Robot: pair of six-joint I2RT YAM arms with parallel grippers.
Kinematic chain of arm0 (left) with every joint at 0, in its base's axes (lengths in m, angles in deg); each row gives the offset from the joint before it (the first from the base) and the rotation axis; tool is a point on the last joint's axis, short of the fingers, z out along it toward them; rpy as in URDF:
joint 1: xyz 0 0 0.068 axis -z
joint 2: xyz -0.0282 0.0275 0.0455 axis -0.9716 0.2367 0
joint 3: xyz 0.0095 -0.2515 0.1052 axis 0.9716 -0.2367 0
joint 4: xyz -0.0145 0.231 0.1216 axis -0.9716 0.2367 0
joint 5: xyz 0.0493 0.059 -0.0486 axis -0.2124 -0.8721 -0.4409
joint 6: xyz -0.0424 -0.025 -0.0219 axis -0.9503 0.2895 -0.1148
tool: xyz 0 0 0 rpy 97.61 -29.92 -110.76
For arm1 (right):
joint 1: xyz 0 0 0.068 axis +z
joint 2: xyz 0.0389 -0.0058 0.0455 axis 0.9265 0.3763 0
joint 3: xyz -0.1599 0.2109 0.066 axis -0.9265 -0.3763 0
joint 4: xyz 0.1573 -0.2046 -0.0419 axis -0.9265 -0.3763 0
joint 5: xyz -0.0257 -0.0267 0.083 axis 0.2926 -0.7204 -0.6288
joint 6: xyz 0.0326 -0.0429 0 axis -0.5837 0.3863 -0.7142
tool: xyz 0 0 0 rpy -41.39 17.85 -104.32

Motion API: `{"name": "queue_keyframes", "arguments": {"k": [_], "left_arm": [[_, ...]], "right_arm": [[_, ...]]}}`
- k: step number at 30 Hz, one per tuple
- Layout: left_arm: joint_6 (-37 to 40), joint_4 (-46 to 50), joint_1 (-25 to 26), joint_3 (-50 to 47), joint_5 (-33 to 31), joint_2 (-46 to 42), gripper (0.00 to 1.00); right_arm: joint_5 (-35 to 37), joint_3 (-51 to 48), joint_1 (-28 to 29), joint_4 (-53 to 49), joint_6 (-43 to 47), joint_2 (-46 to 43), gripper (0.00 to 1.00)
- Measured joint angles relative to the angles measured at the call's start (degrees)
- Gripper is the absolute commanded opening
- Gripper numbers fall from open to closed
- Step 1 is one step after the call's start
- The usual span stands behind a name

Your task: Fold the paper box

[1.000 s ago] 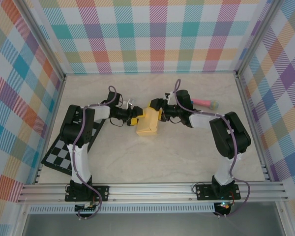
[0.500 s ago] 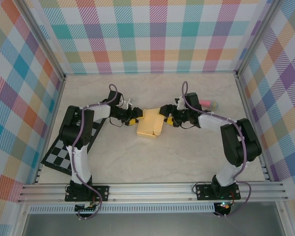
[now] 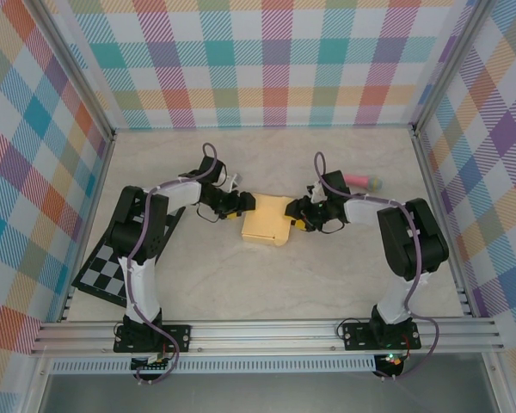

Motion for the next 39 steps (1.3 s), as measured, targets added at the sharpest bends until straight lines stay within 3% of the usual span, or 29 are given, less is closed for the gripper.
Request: {"name": "queue_keyframes", "arguments": {"k": [6,8,15,19,24,28,35,39], "left_arm": [[1.8,2.5,-0.1,0.3,-4.1,-2.6,0.88],[3.2,1.7,-0.2,-0.4,-5.1,-5.4,1.00],[16.0,-11.3,0.1,-5.6,-4.7,-21.3,1.00],[30.1,-8.1,2.2,0.0,-5.0,-19.1,1.00],[49.4,-7.6,5.7,-5.3,-4.2,-17.6,1.00],[61.5,-4.1,5.4,-5.8,-2.1,-14.9,1.00],[74.9,2.5,4.3,-0.3,2.7,-10.7,1.00],[79.3,3.5,4.5,2.6,4.4,-8.9,1.00]], "right_arm": [[0.2,1.3,0.0,-1.7,2.0,3.2,0.26],[0.3,1.4,0.0,-2.6,2.7,3.9,0.24],[-0.9,3.7,0.0,-3.9,5.2,4.7,0.24],[-1.4,5.1,0.0,-4.6,5.6,5.0,0.29],[-0.6,6.4,-0.8,-8.9,5.7,4.5,0.39],[-0.9,7.3,-2.4,-13.1,6.7,2.4,0.50],[-2.6,15.2,-2.4,-20.3,9.1,1.4,0.68],[-1.6,21.9,0.2,-23.6,11.3,3.8,0.70]]}}
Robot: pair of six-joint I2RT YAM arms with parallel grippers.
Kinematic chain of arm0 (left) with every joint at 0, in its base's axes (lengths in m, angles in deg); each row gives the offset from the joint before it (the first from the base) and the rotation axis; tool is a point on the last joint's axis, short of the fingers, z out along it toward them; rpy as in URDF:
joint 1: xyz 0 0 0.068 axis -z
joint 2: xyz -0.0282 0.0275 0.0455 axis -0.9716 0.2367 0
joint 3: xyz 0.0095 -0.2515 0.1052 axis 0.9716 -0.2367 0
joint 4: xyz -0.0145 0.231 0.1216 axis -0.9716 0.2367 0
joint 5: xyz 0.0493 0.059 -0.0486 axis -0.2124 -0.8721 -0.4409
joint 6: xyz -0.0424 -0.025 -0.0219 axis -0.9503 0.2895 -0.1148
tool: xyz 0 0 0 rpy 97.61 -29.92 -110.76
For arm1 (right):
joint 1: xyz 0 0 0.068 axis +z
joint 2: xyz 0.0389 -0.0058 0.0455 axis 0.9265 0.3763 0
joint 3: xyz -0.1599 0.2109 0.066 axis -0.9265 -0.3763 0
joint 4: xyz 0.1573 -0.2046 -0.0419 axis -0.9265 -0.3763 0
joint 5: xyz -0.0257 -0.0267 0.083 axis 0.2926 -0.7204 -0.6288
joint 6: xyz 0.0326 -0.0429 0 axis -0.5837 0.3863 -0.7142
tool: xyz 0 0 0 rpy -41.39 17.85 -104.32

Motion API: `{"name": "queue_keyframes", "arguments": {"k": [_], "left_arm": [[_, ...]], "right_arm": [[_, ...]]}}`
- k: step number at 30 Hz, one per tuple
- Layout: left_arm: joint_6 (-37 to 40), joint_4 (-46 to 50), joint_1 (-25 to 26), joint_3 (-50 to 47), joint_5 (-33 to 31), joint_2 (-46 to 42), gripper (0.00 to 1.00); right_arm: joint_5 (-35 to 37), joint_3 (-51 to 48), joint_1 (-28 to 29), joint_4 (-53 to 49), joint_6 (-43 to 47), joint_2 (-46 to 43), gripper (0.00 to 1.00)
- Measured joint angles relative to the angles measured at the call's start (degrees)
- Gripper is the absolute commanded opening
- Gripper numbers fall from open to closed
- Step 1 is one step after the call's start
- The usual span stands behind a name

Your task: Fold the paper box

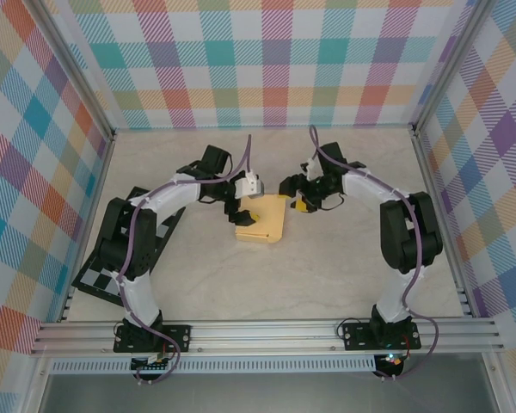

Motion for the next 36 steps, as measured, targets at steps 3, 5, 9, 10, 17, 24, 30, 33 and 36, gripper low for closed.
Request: {"name": "queue_keyframes", "arguments": {"k": [3,5,9,10,17,24,30,33,36], "left_arm": [[2.1,0.8,0.2,1.9,0.9,2.0,1.00],[3.1,2.1,0.2,3.8,1.2,3.9,1.00],[4.0,4.0,0.2,6.4,2.1,7.0,1.00],[4.2,4.7,0.3,6.9,2.2,7.7,1.00],[4.2,6.4,0.3,7.6,0.9,9.7,1.00],[1.7,6.4,0.3,8.0,-1.9,10.6,0.99],[1.5,5.8,0.3,5.9,-1.7,9.7,0.99],[0.6,3.2,0.3,1.1,-1.7,7.3,0.98],[-2.6,-0.2,-0.2,-2.6,-1.7,4.1,0.98]], "right_arm": [[0.1,1.7,1.2,-0.9,0.8,3.0,0.67],[0.2,2.3,1.4,-1.7,1.6,5.9,0.64],[1.0,2.5,1.6,-3.6,3.1,10.5,0.58],[1.3,2.7,1.6,-4.4,3.6,11.2,0.57],[4.0,5.6,1.9,-8.0,6.9,12.2,0.48],[4.0,5.8,2.5,-8.0,8.4,12.7,0.44],[3.8,4.3,3.2,-8.3,11.0,11.6,0.45],[5.9,4.2,3.2,-9.9,14.0,9.1,0.50],[9.6,8.2,3.2,-13.4,19.5,7.0,0.57]]}}
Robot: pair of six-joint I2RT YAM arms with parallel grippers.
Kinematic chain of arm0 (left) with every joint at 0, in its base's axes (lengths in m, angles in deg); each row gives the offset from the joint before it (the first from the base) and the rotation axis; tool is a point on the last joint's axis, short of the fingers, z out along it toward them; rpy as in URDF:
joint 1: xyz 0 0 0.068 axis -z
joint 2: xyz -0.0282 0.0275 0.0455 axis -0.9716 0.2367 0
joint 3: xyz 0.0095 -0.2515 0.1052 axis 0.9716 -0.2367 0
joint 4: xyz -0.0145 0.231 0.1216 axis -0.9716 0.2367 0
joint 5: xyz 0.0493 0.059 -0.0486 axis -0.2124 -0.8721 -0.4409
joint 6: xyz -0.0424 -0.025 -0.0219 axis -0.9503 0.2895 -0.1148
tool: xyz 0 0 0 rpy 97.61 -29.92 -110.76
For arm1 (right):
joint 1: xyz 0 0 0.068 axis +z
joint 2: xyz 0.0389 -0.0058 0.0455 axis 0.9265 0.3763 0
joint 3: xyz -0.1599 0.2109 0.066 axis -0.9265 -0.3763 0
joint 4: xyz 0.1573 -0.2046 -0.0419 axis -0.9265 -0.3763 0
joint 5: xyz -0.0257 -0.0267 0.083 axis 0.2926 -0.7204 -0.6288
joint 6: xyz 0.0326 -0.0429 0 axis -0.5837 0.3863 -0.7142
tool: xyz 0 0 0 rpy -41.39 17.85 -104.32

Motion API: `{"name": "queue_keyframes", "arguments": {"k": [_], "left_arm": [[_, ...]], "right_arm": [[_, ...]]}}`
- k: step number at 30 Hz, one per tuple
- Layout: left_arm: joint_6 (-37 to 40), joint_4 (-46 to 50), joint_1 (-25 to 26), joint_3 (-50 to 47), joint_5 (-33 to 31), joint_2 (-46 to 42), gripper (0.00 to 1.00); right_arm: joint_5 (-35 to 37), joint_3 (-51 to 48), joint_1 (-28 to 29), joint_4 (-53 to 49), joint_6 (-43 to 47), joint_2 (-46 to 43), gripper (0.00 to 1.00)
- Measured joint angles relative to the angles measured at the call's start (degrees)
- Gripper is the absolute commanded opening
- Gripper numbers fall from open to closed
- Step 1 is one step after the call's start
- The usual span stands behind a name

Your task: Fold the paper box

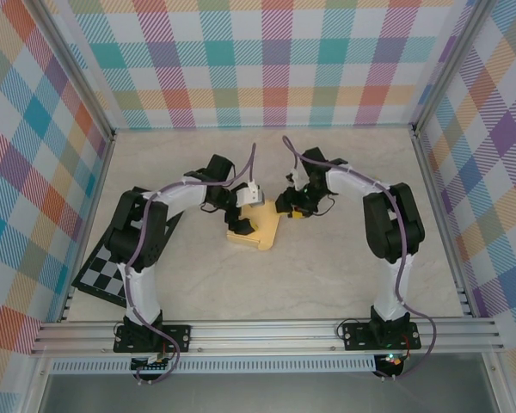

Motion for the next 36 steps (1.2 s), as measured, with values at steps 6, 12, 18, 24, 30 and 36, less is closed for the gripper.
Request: {"name": "queue_keyframes", "arguments": {"k": [6,12,18,24,30,36], "left_arm": [[-9.1,-10.8,-1.7,-8.9,-0.9,-12.1,0.98],[-22.6,-22.3,-2.2,-21.9,-6.4,-26.6,0.98],[-37.0,-25.1,-2.0,-34.2,-15.9,-36.9,0.98],[-42.4,-21.8,-0.7,-38.5,-21.3,-44.5,0.99],[-43.2,-20.6,-0.7,-38.8,-23.8,-43.5,0.99],[-43.6,-20.5,-0.6,-38.8,-24.4,-41.5,0.99]], "right_arm": [[6.0,15.4,0.0,-3.0,14.0,3.0,0.55],[6.4,25.2,0.9,-6.8,30.2,10.6,0.47],[2.4,35.8,2.7,-15.1,38.9,19.8,0.42],[2.0,40.2,5.2,-19.7,41.3,23.0,0.32],[4.4,41.6,7.0,-21.0,42.2,23.9,0.25],[7.8,41.6,7.3,-21.4,42.7,23.9,0.24]]}}
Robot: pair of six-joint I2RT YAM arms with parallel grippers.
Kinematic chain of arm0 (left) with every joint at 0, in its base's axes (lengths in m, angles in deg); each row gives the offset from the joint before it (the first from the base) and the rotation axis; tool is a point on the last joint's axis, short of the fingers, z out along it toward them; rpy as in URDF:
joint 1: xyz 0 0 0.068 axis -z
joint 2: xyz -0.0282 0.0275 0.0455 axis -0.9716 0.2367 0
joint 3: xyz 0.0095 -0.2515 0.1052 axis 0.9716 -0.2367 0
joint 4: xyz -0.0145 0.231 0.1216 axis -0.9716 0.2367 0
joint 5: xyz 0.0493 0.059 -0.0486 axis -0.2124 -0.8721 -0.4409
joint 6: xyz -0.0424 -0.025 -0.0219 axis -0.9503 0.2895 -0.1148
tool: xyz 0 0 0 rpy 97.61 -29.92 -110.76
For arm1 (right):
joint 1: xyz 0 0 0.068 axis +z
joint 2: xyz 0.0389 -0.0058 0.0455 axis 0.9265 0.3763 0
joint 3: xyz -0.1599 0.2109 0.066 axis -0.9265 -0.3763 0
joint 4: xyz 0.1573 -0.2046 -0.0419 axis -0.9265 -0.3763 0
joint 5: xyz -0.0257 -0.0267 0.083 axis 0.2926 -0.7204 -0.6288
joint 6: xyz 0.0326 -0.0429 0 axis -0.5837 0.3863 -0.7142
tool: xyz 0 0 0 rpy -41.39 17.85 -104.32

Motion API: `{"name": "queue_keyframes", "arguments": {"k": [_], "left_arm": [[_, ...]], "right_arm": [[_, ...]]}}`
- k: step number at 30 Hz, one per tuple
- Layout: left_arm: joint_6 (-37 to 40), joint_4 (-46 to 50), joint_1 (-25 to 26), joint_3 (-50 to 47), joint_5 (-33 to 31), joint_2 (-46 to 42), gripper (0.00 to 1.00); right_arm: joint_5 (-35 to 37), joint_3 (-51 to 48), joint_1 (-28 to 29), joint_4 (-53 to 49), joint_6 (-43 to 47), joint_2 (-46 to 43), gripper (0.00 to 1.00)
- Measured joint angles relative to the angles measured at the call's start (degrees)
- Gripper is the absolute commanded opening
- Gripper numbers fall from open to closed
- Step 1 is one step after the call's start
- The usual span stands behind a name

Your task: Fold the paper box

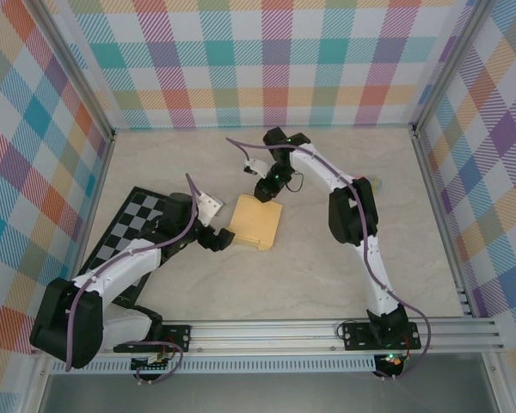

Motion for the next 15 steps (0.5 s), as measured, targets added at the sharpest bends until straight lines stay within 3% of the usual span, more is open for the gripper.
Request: {"name": "queue_keyframes", "arguments": {"k": [10,15], "left_arm": [[0.6,0.6,0.0,0.0,0.0,0.4,0.99],[1.4,1.7,0.0,0.0,0.0,0.7,0.98]], "right_arm": [[4.3,0.0,0.0,0.1,1.2,0.3,0.30],[4.4,0.0,0.1,0.1,1.3,0.6,0.23]]}}
